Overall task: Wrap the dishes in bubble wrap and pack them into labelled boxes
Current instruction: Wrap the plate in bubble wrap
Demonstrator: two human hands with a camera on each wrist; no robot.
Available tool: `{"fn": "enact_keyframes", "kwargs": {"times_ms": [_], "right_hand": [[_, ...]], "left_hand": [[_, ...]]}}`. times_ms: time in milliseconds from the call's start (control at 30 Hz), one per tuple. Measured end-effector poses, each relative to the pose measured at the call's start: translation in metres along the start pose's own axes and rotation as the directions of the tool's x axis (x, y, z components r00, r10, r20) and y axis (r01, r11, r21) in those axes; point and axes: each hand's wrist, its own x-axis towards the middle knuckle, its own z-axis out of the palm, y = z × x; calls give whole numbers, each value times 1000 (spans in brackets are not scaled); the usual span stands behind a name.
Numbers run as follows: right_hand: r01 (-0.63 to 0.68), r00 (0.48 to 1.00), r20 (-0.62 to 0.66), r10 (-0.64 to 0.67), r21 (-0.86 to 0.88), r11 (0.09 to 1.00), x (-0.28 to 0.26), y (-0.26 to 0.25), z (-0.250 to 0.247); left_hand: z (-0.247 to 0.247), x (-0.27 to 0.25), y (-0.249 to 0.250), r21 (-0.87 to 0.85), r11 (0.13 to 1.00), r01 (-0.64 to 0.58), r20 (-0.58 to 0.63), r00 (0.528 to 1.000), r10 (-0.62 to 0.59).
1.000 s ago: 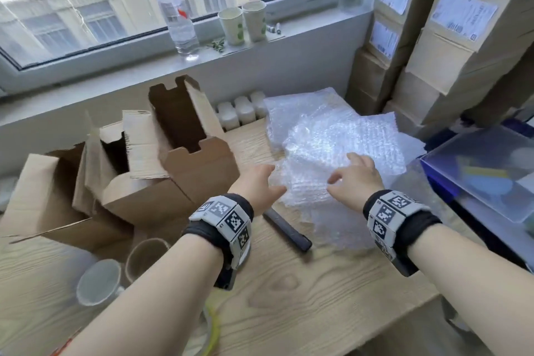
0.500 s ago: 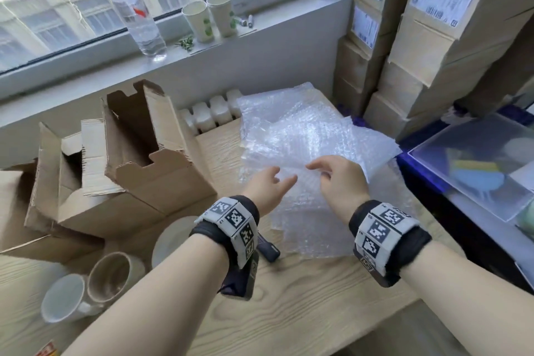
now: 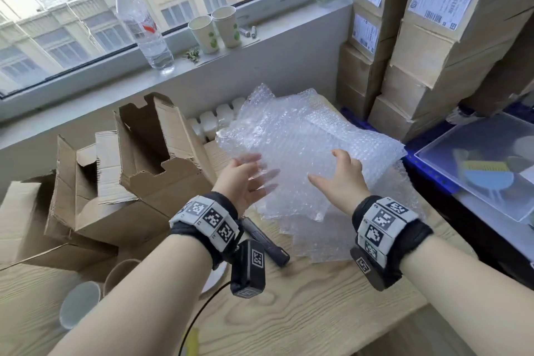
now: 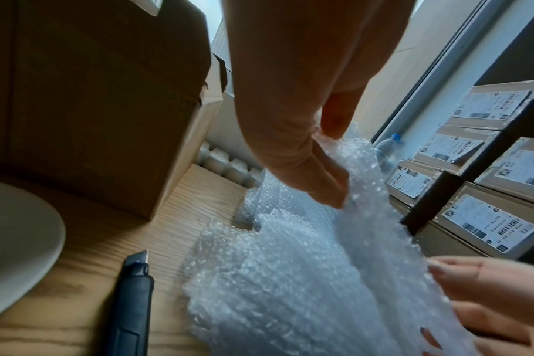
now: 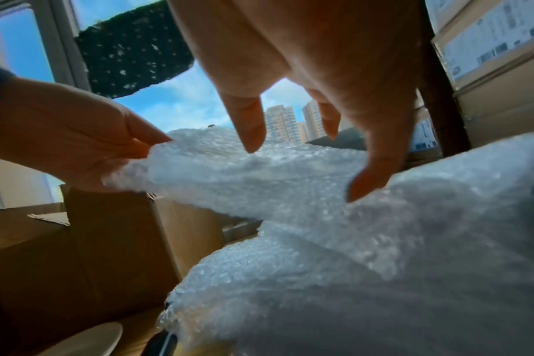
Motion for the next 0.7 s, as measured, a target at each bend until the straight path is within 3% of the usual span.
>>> {"fn": "enact_keyframes", "kwargs": {"times_ms": [67, 167, 333, 500, 600, 667, 700], "right_hand": [[-19, 998, 64, 17, 34, 999, 1, 0, 4], [-66, 991, 122, 62, 29, 997, 1, 0, 9], [-97, 987, 129, 101, -32, 995, 3, 4, 13], [-102, 989, 85, 118, -167, 981, 2, -9, 19], [78, 996, -31, -83, -116, 990, -7, -38, 25], [201, 978, -72, -195, 88, 976, -17, -65, 28], [200, 980, -56, -192, 254, 946, -22, -78, 29]], "left_hand": [[-6, 2, 0, 37, 999, -7, -30, 1000, 8], [-17, 8, 1, 229, 968, -104, -137, 981, 138], [-36, 6, 19, 77, 983, -169, -242, 953, 183], [-47, -10, 30, 211, 927, -309, -225, 908, 353], [-58, -26, 33, 455, 773, -442, -111, 833, 542], [-69, -36, 35, 586, 626, -514, -3, 771, 636], [-75, -40, 36, 638, 554, -535, 45, 744, 667]]}}
